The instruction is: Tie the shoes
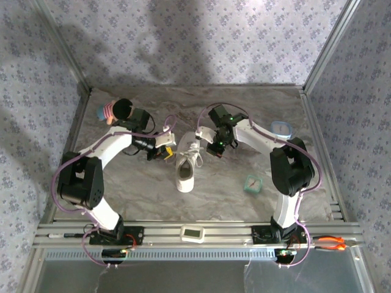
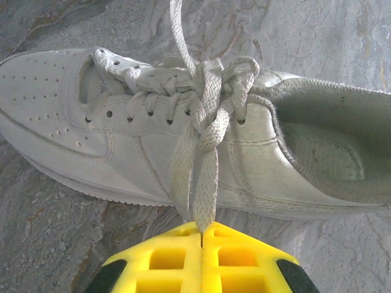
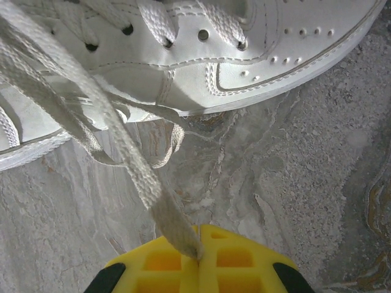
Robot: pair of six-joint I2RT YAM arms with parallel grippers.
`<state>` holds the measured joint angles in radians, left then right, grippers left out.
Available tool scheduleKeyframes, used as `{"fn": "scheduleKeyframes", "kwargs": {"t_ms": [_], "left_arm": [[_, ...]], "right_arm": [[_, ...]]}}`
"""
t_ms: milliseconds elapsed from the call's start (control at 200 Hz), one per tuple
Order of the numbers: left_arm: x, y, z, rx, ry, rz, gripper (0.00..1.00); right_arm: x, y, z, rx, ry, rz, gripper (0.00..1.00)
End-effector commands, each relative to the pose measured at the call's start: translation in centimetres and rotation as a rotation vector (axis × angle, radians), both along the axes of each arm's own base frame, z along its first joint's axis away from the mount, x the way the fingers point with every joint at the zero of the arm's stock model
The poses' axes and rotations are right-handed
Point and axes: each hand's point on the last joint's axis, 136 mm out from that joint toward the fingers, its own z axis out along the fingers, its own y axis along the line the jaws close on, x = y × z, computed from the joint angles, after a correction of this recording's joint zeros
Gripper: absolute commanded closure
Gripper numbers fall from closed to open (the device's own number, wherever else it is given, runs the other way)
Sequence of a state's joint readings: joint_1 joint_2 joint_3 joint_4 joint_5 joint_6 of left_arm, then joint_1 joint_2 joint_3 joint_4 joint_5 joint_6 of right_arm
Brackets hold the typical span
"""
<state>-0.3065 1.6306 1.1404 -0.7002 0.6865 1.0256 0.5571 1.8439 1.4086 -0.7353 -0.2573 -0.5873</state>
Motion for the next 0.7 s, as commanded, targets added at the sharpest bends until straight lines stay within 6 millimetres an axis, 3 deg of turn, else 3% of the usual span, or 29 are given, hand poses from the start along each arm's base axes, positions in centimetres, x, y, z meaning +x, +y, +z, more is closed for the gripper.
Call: {"fn": "scheduleKeyframes", "kwargs": {"t_ms": [0,140,275,410,540,695], "left_arm": [[-0.9,-0.5,0.5,-0.043,0.017,-0.034,0.87],[-1.1,-0.3,0.6,-0.039,-0.004,-0.031,0.73],[-0.6,0.0,0.8,-0.048,-0.01,-0.005,0.69],[1.0,0.0,0.6,-0.058,-0.041,0.025,0.7],[1.9,-0.2,-0.1,-0.051,-0.048,0.019,0.81],[2.7,-1.0,-0.6,-0.046,-0.085,-0.008,0.79]], "right_arm": [[-0.5,0.6,0.3,0.005,0.025,0.018,1.0],[-0.6,0.7,0.2,0.004,0.022,0.021,1.0],[-0.5,0.8,0.2,0.003,0.016,0.026,1.0],[-0.6,0.8,0.1,0.003,0.017,0.027,1.0],[-0.6,0.7,-0.1,0.003,0.021,0.023,1.0],[-0.5,0.9,-0.1,0.007,0.019,0.019,1.0]]}}
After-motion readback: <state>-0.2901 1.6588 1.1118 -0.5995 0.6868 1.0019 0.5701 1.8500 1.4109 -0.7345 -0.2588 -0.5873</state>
